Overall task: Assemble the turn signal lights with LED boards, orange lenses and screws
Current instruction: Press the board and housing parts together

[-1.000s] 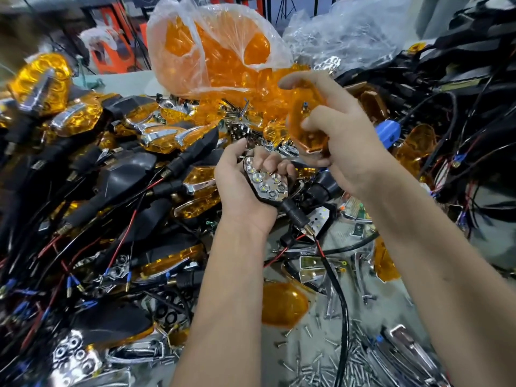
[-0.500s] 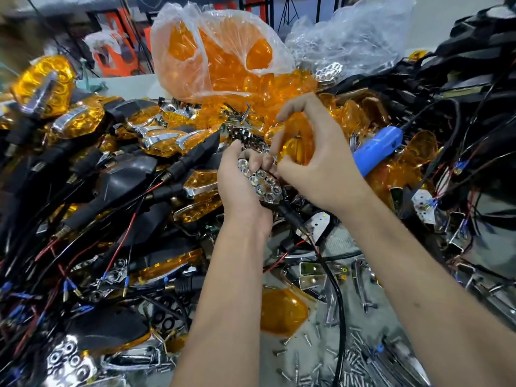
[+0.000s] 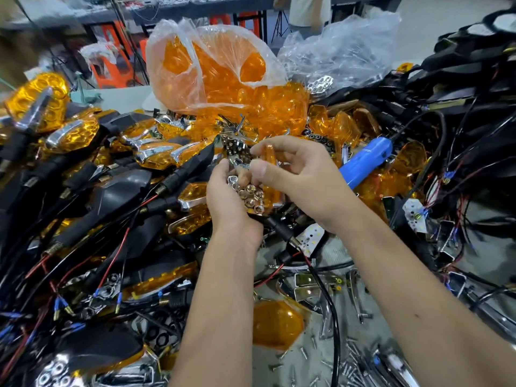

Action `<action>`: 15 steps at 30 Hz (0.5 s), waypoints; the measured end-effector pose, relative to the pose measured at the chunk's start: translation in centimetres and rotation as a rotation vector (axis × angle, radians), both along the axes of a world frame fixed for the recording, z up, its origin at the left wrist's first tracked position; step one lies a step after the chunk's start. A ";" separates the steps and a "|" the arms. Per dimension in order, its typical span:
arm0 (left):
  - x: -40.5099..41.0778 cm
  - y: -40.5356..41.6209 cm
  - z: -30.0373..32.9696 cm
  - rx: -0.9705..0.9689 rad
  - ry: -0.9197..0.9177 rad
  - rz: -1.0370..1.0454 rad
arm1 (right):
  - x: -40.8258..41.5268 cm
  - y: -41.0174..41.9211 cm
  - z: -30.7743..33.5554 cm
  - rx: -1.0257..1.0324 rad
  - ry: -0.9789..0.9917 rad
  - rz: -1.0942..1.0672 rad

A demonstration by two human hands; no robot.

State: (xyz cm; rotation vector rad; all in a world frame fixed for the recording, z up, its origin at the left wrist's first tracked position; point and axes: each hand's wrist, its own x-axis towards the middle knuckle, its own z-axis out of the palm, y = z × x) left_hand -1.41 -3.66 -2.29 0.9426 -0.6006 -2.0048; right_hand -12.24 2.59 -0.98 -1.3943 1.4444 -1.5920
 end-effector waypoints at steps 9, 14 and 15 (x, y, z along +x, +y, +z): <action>0.1 0.0 0.5 0.020 0.065 -0.124 | 0.1 -0.5 -0.6 -0.057 0.159 -0.108; 0.2 0.0 1.0 0.030 0.025 -0.122 | 0.2 -0.2 -0.6 -0.090 0.101 -0.103; 0.2 0.1 1.0 0.020 0.021 -0.128 | 0.1 -0.2 -0.5 -0.094 0.108 -0.103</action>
